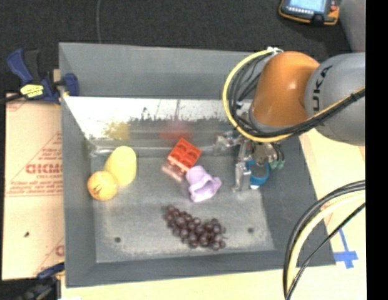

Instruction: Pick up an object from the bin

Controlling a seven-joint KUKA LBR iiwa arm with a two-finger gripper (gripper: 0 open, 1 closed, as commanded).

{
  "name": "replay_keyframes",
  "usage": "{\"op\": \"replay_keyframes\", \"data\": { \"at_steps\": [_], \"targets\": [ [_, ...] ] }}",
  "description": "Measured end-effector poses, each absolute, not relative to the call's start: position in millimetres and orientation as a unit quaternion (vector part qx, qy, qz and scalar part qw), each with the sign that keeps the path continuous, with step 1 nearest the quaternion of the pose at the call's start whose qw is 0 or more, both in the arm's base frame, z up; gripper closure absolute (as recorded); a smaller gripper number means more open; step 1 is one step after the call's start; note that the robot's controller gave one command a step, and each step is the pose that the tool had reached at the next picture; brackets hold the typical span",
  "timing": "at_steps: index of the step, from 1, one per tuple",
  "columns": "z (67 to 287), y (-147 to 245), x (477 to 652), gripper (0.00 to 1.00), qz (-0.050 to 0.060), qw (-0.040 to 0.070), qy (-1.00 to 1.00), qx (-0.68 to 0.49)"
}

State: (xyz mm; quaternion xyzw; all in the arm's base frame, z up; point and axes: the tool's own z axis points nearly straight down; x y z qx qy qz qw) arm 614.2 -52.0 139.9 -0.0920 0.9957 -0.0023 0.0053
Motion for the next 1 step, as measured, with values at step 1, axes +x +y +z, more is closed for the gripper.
{"op": "replay_keyframes", "data": {
  "at_steps": [1],
  "targets": [
    [100.9, 1.4, 620.3, 0.00, 0.001, 0.000, 0.974, -0.226]
  ]
}}
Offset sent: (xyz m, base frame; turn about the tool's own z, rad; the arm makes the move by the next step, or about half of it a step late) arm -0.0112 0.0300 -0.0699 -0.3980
